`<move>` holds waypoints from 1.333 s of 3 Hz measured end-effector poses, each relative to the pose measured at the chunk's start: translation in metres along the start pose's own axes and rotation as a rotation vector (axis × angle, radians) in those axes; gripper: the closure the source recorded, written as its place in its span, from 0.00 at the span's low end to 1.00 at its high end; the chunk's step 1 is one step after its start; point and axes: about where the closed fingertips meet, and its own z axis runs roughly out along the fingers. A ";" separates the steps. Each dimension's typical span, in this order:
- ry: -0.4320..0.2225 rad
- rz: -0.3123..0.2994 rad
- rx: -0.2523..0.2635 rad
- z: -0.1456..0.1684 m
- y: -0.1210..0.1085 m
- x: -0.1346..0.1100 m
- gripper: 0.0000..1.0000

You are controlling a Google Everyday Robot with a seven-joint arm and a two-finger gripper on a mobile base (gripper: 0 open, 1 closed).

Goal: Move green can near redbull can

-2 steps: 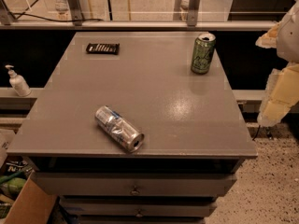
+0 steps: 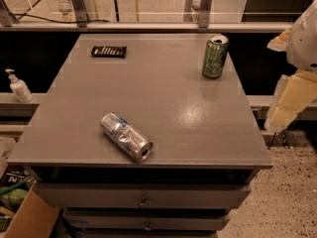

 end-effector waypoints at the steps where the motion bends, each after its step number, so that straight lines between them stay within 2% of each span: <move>1: -0.039 0.038 0.061 0.029 -0.027 -0.004 0.00; 2: -0.103 0.093 0.106 0.060 -0.065 -0.009 0.00; 4: -0.278 0.246 0.106 0.103 -0.128 -0.017 0.00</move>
Offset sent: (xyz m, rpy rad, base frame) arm 0.1450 -0.0052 -0.0586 0.1977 -0.1766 -0.1454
